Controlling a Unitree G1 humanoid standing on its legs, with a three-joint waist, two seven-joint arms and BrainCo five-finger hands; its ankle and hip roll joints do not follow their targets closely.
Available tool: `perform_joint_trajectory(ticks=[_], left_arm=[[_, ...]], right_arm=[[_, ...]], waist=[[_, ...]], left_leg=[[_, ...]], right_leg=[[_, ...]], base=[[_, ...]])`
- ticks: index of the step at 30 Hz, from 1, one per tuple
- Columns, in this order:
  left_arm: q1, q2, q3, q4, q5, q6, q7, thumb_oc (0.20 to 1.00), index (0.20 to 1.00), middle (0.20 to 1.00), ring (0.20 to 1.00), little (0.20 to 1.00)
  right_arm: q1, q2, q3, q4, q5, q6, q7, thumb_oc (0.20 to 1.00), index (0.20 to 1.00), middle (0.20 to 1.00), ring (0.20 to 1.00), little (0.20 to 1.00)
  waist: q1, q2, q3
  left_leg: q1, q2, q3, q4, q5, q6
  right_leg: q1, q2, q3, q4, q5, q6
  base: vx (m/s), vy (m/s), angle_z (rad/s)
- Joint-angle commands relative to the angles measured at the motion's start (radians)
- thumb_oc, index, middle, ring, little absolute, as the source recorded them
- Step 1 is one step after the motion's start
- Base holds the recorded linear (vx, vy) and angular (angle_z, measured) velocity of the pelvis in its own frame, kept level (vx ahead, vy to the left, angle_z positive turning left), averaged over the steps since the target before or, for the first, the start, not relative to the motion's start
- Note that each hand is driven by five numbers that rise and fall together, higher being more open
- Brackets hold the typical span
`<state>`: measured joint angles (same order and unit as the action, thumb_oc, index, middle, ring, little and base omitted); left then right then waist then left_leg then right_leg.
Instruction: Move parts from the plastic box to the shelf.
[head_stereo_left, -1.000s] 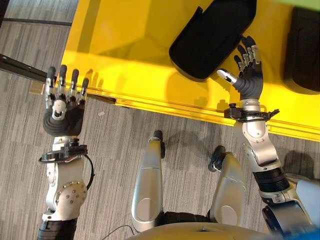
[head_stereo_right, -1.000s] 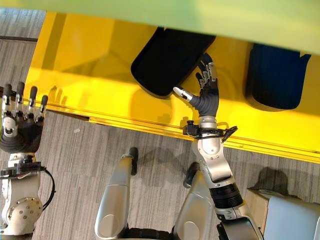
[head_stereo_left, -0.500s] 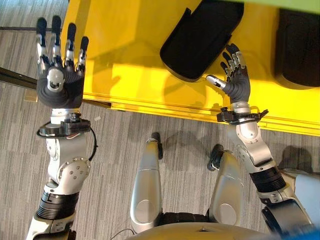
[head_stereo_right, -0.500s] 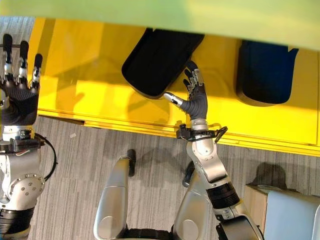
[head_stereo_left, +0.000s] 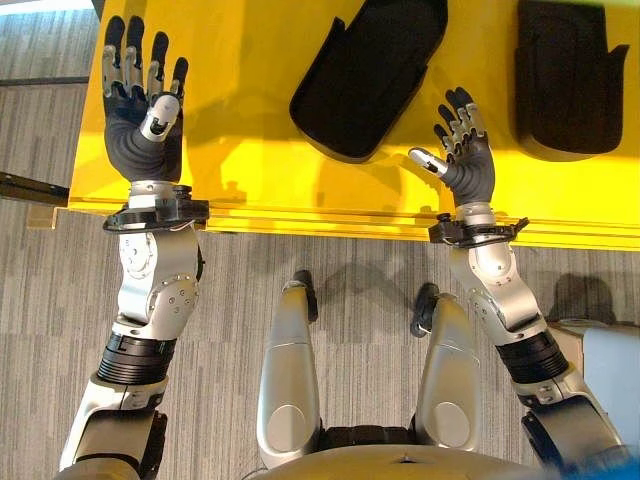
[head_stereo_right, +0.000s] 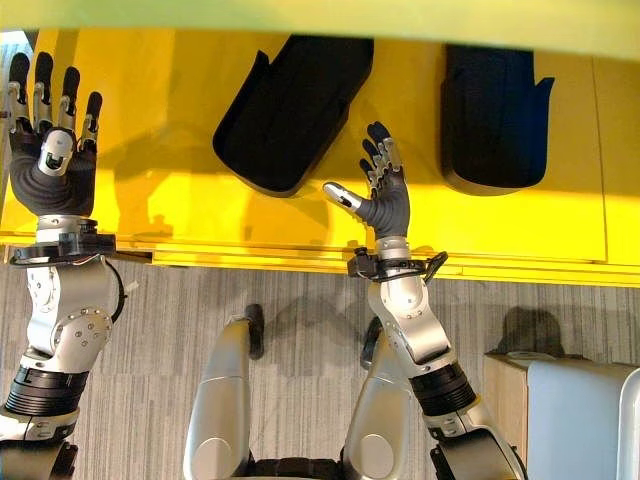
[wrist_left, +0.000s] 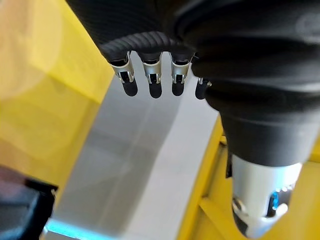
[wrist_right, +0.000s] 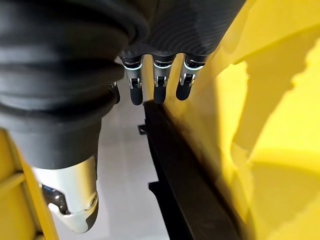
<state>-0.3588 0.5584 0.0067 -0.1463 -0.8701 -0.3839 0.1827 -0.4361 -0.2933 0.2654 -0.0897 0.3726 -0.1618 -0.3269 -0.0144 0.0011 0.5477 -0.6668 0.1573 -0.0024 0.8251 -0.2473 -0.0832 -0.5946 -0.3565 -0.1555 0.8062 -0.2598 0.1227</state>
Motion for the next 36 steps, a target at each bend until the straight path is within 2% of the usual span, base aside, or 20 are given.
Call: perform_joint_trajectory(ticks=[1, 8, 14, 20, 30, 36], left_arm=[[-0.077, -0.016, -0.018, 0.06, 0.072, -0.051, 0.076, 1.0, 1.0, 1.0, 1.0, 1.0], [-0.165, 0.0, -0.043, 0.181, 0.118, -0.035, 0.157, 1.0, 1.0, 1.0, 1.0, 1.0], [-0.233, 0.019, -0.082, 0.261, 0.133, -0.017, 0.185, 1.0, 1.0, 1.0, 1.0, 1.0], [-0.297, 0.04, -0.126, 0.314, 0.145, 0.003, 0.185, 1.0, 1.0, 1.0, 1.0, 1.0], [-0.415, 0.067, -0.248, 0.415, 0.175, 0.055, 0.178, 1.0, 1.0, 1.0, 1.0, 1.0], [-0.517, 0.11, -0.328, 0.48, 0.232, 0.092, 0.173, 1.0, 1.0, 1.0, 1.0, 1.0]], right_arm=[[-0.055, 0.044, -0.002, 0.003, 0.031, -0.071, -0.03, 1.0, 1.0, 1.0, 1.0, 1.0], [-0.131, 0.056, 0.023, 0.034, 0.055, -0.073, -0.066, 1.0, 1.0, 1.0, 1.0, 1.0], [-0.183, 0.067, 0.045, 0.074, 0.081, -0.071, -0.086, 1.0, 1.0, 1.0, 1.0, 1.0], [-0.209, 0.075, 0.061, 0.104, 0.106, -0.069, -0.089, 1.0, 1.0, 1.0, 1.0, 1.0], [-0.225, 0.087, 0.082, 0.167, 0.15, -0.067, -0.104, 1.0, 1.0, 1.0, 1.0, 1.0], [-0.227, 0.092, 0.1, 0.203, 0.184, -0.069, -0.101, 1.0, 1.0, 1.0, 1.0, 1.0]], waist=[[0.001, -0.016, -0.075], [-0.009, -0.023, -0.077], [-0.014, -0.023, -0.077], [-0.018, -0.024, -0.078], [-0.033, -0.02, -0.082], [-0.044, -0.014, -0.085]], left_leg=[[0.009, 0.01, -0.02, -0.031, -0.011, 0.001], [0.001, 0.014, -0.015, -0.015, -0.018, 0.001], [-0.013, 0.016, -0.012, -0.002, -0.02, 0.002], [-0.028, 0.013, -0.011, 0.009, -0.021, 0.003], [-0.061, 0.015, -0.004, 0.033, -0.022, 0.006], [-0.08, 0.016, 0.0, 0.041, -0.022, 0.008]], right_leg=[[0.02, -0.016, 0.017, -0.003, -0.034, -0.004], [0.008, -0.015, 0.024, 0.007, -0.035, -0.004], [-0.005, -0.015, 0.03, 0.015, -0.034, -0.003], [-0.017, -0.014, 0.033, 0.018, -0.031, -0.004], [-0.051, -0.012, 0.046, 0.029, -0.024, -0.005], [-0.074, -0.011, 0.057, 0.032, -0.018, -0.003]], base=[[0.01, 0.005, -0.05], [0.01, 0.011, -0.04], [0.0, 0.009, -0.02], [0.0, 0.015, -0.02], [0.0, 0.014, -0.02], [0.0, 0.021, -0.03]])
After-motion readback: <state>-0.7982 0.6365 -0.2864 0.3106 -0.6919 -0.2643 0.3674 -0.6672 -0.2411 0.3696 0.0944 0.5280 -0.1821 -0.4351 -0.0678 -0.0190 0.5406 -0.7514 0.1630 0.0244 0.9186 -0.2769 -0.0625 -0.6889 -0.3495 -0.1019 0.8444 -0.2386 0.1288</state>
